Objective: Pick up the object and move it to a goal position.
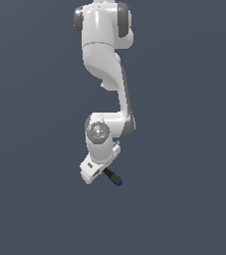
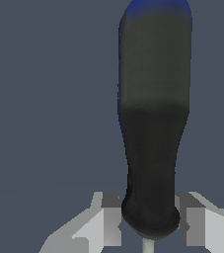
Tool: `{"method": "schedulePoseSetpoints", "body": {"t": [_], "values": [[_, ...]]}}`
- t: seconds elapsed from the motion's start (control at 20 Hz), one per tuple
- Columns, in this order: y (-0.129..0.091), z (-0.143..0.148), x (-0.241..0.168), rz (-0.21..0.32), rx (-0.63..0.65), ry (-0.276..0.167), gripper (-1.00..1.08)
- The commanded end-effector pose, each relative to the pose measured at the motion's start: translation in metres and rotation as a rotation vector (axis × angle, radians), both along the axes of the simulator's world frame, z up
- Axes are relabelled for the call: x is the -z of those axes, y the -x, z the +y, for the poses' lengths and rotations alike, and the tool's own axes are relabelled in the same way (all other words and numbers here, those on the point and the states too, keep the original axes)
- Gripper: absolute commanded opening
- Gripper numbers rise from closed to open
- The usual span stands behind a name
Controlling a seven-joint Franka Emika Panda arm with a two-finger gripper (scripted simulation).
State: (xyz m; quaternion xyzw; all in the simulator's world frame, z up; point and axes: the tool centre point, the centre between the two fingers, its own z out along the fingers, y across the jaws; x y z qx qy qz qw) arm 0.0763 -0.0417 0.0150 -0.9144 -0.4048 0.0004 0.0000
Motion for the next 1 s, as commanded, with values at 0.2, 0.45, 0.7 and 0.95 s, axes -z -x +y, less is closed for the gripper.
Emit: {"method": "schedulePoseSetpoints", "body": {"t": [0.2,0.45,0.7,0.95], "values": [[0.000,0.000,-0.001,-0.001,0.000,0.000,-1.00],[0.004,-0.003,-0.010,-0.001,0.000,0.000,-1.00],[0.013,-0.008,-0.029,0.000,0.000,0.000,-1.00],[0.026,-0.017,-0.059,0.000,0.000,0.001,-1.00]]}}
